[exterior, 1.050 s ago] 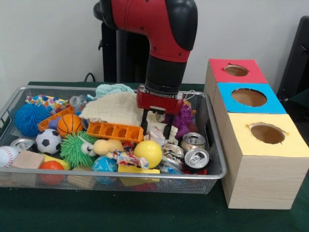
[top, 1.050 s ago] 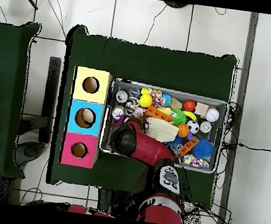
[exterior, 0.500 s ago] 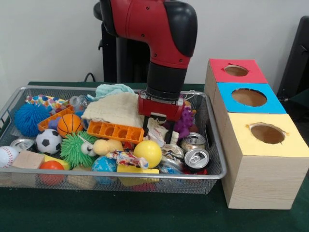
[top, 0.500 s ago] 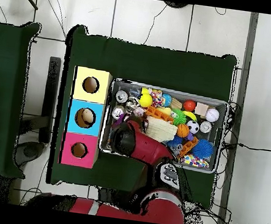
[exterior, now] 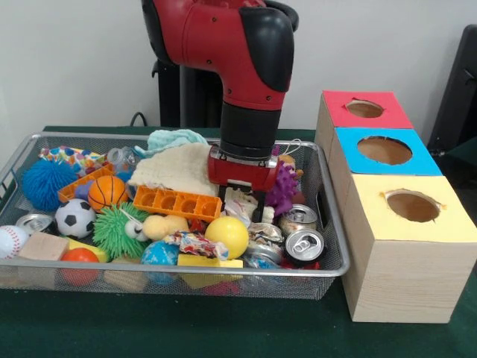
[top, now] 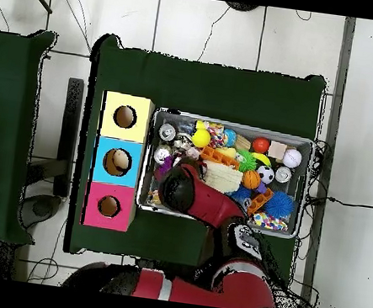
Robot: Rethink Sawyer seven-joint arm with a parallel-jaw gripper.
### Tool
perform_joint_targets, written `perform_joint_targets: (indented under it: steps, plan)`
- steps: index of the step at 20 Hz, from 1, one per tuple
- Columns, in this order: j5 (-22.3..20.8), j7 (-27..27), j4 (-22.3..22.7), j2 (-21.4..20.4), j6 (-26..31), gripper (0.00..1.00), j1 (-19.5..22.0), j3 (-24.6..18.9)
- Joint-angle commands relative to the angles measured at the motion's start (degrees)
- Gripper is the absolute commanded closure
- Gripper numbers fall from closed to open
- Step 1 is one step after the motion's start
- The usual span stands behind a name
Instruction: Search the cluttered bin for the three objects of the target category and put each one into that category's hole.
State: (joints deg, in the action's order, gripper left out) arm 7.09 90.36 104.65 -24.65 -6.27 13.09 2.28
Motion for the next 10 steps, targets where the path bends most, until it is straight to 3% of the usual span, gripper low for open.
perform_joint_targets:
  steps: [1, 7, 8, 10]
  plan:
    - [-2.1, 15.4, -0.2, 3.1, -8.5, 0.00, 3.4, -8.9]
    - [-2.9, 15.1, 0.0, 3.3, -10.0, 0.00, 4.2, -9.8]
    - [-2.5, 14.9, -0.2, 3.3, -9.2, 1.00, 3.9, -9.5]
    - [-1.6, 13.5, -0.9, 3.1, -6.8, 1.00, 2.7, -8.1]
